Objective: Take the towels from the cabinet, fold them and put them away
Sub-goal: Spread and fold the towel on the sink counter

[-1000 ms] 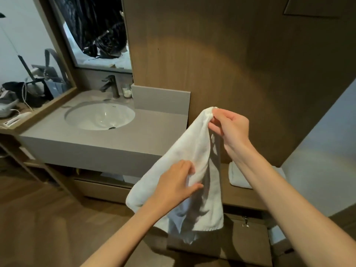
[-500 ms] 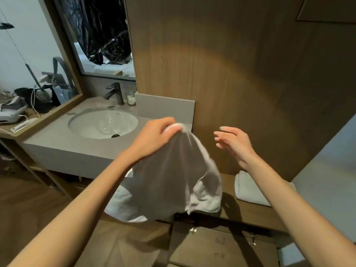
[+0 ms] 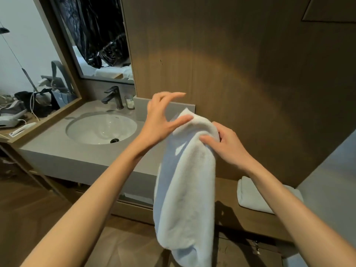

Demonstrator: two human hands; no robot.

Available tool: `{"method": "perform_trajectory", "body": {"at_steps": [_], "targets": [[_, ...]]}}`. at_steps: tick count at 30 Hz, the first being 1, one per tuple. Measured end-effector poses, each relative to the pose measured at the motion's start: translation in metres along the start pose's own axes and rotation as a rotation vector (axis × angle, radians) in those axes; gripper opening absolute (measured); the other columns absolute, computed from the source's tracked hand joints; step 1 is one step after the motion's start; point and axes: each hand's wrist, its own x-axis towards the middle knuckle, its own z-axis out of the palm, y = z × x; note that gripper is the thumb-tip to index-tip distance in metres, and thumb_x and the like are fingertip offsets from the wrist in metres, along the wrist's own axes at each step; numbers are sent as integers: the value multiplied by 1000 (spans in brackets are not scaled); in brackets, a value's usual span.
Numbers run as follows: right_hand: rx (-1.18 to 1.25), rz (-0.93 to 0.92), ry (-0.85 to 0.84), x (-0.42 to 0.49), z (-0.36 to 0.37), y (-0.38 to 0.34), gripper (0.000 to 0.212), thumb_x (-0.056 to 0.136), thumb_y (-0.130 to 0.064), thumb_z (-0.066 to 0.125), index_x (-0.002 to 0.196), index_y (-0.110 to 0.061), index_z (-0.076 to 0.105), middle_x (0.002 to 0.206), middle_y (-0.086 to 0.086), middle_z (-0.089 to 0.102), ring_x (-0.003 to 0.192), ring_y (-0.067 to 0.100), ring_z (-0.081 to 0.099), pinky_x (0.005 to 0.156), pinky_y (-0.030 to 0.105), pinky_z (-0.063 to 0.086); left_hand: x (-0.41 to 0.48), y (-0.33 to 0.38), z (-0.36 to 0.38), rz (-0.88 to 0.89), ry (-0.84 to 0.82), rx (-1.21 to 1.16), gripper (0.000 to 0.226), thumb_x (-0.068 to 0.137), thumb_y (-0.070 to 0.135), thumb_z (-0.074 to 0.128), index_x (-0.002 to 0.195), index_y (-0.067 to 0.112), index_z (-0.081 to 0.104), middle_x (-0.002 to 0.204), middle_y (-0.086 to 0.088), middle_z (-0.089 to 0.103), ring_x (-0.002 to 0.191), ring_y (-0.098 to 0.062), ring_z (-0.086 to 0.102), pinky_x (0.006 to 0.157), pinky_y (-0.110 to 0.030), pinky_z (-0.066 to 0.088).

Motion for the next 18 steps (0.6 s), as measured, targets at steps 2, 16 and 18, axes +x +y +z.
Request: {"method": "perform_trajectory", "body": {"at_steps": [2,16,18], "targets": [[55,-34,33,4,-6,-3,17,93,-25,62,88,-9,58,81,5,57,70,11,53,65,31,44,-21,-20,6,-294,-195,-129,83,76,60,68,145,41,27,148,-1,31,138,-13,26,115,-39,25],[257,-60,-109,32,-39,-18,9,93,-11,60,93,-20,63,80,-19,61,78,0,58,70,12,47,-24,-29,66,-469,-656,-361,50,84,36,70,129,30,48,138,7,51,130,-9,44,115,-36,30],[260,-26,-19,33,-39,-12,5,94,-13,60,92,-17,64,79,-19,61,75,-1,58,67,13,46,-29,-36,66,-446,-612,-430,35,88,34,66,121,31,56,126,11,60,117,-3,55,107,-32,41]]}}
